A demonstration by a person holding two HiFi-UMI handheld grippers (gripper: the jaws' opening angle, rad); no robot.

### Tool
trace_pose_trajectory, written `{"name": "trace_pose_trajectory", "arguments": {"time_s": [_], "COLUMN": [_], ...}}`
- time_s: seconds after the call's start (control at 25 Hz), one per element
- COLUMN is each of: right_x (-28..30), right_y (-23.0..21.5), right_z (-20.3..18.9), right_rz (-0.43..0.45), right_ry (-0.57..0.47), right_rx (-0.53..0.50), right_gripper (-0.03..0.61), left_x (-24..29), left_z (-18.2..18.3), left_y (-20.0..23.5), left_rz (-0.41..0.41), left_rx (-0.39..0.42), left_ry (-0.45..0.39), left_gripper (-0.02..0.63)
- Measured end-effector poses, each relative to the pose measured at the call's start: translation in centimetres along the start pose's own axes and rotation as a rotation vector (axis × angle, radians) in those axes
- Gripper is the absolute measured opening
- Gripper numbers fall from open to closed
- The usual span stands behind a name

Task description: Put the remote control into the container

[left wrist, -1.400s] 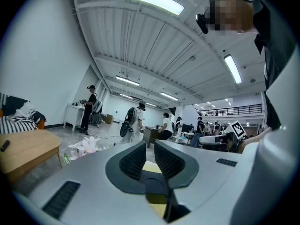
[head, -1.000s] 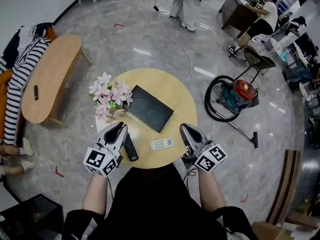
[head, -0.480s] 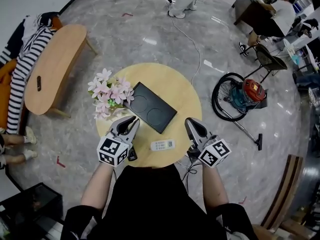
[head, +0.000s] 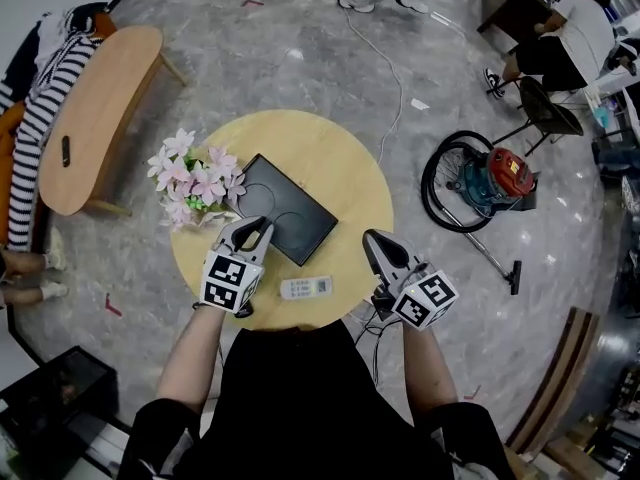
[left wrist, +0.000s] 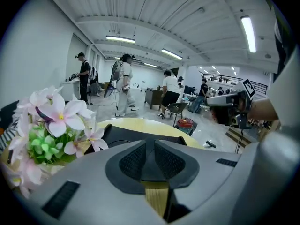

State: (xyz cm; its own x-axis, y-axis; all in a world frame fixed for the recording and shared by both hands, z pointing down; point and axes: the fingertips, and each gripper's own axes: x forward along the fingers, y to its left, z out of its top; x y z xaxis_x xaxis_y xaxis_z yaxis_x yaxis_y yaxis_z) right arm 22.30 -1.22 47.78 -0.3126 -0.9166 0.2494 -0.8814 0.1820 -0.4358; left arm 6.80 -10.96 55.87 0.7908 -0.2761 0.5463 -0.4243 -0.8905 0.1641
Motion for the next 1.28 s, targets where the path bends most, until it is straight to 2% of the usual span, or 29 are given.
{"name": "trace_pose_trajectory", "arguments": {"time_s": [0.32, 0.6, 0.96, 1.12, 1.28], "right_x": [0.4, 1.3, 3.8, 6.5, 10.1], "right_y": [-3.7, -5.6, -7.6, -8.1, -8.3], "right_z": [0.3, 0.4, -0.1, -1.9, -4.2], "right_rz": [0.018, 0.05, 0.102, 0.174, 0.254], "right_ry": [0.04, 0.074, 0.15, 0.285, 0.448], "right_rx": [0.008, 0.019, -0.002, -0.097, -0.302], "right_gripper": [0.009, 0.009, 0.009, 0.011, 0.012], "left_x": [3.3, 4.1, 4.7, 4.9, 5.0], "left_z": [-2.8, -3.7, -4.2, -4.4, -4.5], "left_y": [1.0, 1.0, 1.2, 1.3, 1.4], "left_rz": [0.058, 0.073, 0.058, 0.067, 0.08], "left_rx": [0.066, 0.083, 0.181, 0.14, 0.112], "left_ry": [0.159, 0.205, 0.307, 0.359, 0.415], "left_gripper": [0.061, 0.061, 0.061, 0.061, 0.061]}}
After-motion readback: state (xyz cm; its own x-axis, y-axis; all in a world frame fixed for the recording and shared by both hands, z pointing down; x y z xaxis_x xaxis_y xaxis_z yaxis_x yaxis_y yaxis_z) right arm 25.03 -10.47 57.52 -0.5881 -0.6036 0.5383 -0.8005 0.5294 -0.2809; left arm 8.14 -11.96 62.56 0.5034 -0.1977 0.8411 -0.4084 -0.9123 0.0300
